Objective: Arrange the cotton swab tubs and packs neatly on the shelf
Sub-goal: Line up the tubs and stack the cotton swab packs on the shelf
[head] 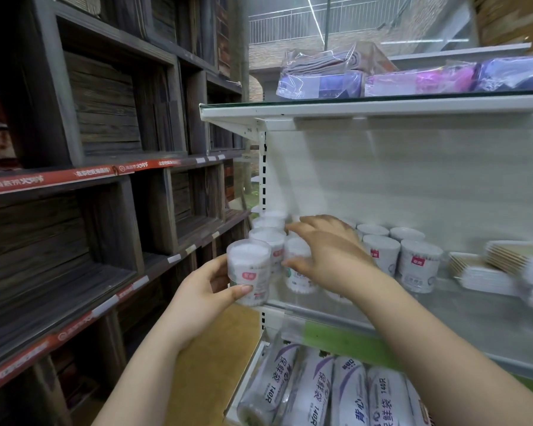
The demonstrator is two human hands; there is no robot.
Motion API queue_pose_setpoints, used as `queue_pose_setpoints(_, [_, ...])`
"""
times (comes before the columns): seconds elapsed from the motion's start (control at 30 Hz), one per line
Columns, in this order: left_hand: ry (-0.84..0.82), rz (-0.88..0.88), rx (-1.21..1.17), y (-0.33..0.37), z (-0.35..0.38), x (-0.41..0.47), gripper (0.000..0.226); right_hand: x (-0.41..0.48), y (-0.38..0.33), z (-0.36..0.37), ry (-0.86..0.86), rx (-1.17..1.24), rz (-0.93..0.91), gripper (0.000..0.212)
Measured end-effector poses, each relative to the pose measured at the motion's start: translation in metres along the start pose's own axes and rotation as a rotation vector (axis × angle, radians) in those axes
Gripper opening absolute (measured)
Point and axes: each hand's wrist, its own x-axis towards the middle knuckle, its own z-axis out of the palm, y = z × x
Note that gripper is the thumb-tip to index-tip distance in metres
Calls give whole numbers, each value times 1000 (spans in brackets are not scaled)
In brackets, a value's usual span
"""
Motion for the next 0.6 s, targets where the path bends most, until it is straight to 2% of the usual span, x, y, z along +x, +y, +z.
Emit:
queue_pose_setpoints(0.2, [25,0,1,-2,0,0,48,12,-12,10,-167,-142,29,55])
queue_pose_setpoints(0.33, [36,13,-1,-1,-2,0,46,20,-15,17,-128,-207,32,46])
queue_pose_setpoints(0.6, [47,14,-27,1,-4,-3,47,27,-15,30,-99,-187,44,55])
